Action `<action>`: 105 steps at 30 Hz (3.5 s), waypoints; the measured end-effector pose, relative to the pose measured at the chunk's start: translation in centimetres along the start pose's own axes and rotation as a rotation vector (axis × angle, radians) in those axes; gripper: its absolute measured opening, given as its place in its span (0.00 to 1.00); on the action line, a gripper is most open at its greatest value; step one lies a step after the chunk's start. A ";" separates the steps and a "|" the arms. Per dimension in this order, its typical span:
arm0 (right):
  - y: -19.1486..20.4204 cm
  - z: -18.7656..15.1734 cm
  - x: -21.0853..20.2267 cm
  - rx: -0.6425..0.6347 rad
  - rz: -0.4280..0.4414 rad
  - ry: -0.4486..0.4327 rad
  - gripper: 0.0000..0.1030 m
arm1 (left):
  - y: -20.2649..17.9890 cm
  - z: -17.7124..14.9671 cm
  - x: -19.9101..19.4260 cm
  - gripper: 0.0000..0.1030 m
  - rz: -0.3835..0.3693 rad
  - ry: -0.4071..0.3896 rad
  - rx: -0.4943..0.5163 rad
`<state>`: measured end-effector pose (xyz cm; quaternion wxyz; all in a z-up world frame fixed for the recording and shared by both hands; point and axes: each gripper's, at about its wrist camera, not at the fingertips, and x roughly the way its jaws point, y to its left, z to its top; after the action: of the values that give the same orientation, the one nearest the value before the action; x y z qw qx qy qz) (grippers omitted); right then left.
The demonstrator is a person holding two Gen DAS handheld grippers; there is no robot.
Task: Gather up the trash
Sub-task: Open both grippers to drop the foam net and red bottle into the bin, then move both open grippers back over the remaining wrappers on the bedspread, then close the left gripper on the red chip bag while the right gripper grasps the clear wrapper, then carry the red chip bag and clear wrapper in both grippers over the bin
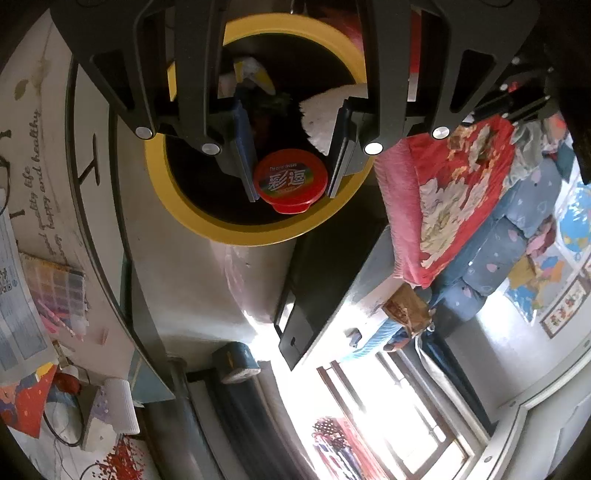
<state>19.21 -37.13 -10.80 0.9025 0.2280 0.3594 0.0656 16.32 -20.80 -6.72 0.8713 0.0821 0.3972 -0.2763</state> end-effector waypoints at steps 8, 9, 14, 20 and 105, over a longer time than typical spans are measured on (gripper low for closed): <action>-0.9 0.0 -0.1 0.035 -0.034 -0.006 0.54 | 0.2 -0.1 1.2 0.68 -0.013 -0.002 -0.042; -0.9 0.0 -0.1 0.032 -0.038 -0.006 0.54 | 0.4 -0.1 1.1 0.72 -0.014 -0.006 -0.049; 0.6 -0.2 -0.3 -0.018 -0.061 -0.012 0.65 | 2.0 -0.7 -0.5 0.88 0.021 -0.059 -0.107; 4.1 -0.5 -0.9 -0.129 -0.059 -0.046 0.72 | 4.1 -1.0 -2.4 0.90 0.077 -0.105 -0.172; 18.0 -6.7 4.2 -0.413 0.176 0.155 0.24 | 21.7 -8.2 -7.4 0.20 0.277 -0.098 -0.496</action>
<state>18.54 -17.51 -9.37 0.8905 0.0634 0.3853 0.2333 18.94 3.36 -8.41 0.9123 -0.0934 0.3953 -0.0527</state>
